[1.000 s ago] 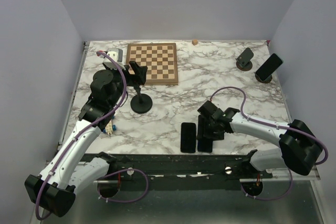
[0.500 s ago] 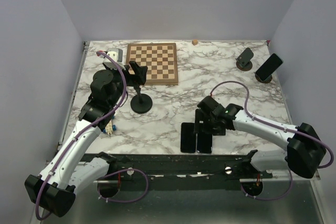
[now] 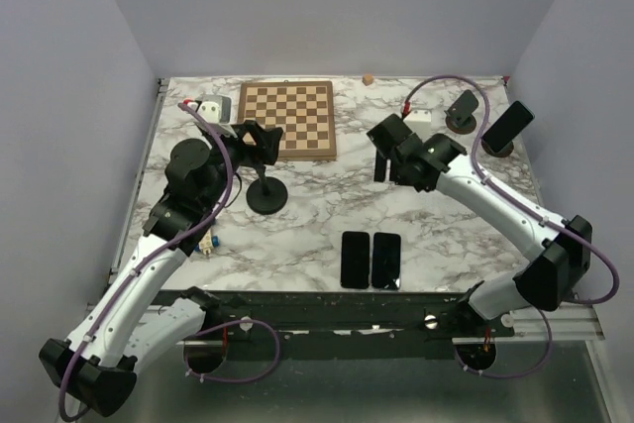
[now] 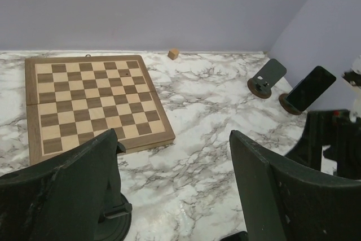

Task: Remove the phone from the phone stand

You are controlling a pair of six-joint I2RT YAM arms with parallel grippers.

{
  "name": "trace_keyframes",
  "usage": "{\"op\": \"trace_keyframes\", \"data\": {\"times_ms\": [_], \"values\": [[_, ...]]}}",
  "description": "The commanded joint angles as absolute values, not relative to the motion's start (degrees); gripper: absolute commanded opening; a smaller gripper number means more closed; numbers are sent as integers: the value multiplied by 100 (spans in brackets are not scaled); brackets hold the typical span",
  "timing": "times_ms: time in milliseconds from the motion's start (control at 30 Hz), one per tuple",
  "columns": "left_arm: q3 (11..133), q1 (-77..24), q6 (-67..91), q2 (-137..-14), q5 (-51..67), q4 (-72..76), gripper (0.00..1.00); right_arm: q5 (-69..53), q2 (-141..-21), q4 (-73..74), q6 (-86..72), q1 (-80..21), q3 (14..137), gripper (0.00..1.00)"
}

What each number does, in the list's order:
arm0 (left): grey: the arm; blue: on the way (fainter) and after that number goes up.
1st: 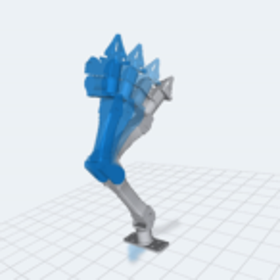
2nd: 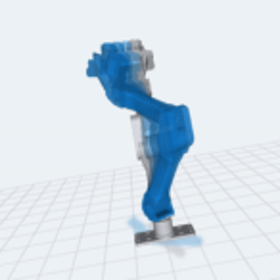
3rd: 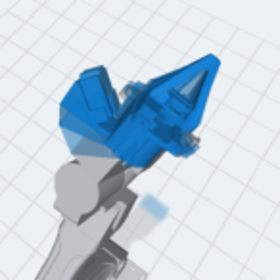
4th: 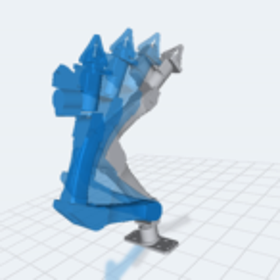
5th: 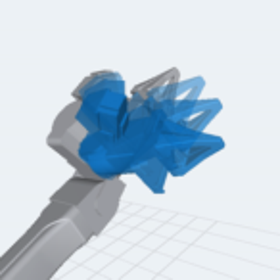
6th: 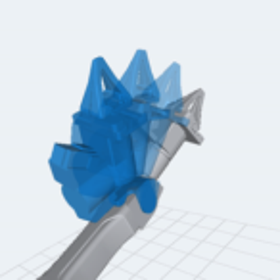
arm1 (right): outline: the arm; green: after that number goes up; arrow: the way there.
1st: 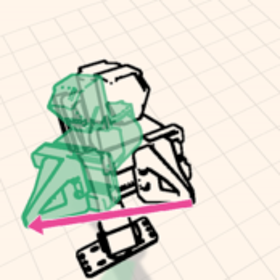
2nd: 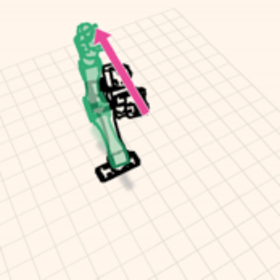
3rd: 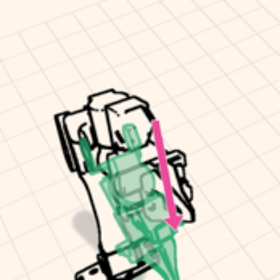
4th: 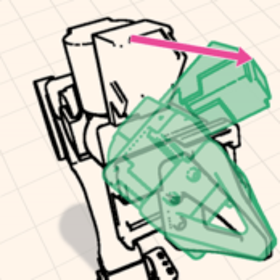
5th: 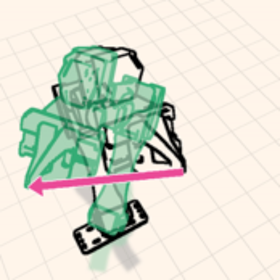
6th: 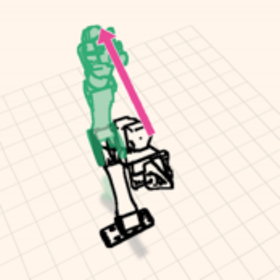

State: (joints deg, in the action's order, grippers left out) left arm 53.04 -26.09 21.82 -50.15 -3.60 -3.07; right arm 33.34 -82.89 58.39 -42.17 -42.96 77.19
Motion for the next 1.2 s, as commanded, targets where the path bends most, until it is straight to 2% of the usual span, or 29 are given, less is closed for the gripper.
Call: {"op": "trace_keyframes", "data": {"times_ms": [0,300,633,800,1167], "values": [[5397,-2786,1984,-4729,-482,-303,90,4442,-8752,6127,-3237,-3500,8431,100],[5352,-3060,1872,-4514,-501,-237,93,4864,-9680,5435,-1931,-2036,9465,100],[5300,-3414,1679,-4291,-790,-190,94,3576,-10503,4867,-303,-627,10512,100],[5310,-3460,1687,-4271,-795,-188,94,2682,-10600,4701,-521,363,10635,100],[5361,-3489,1740,-4385,-721,-261,94,1366,-10986,4271,-1048,1598,10653,100]]}}
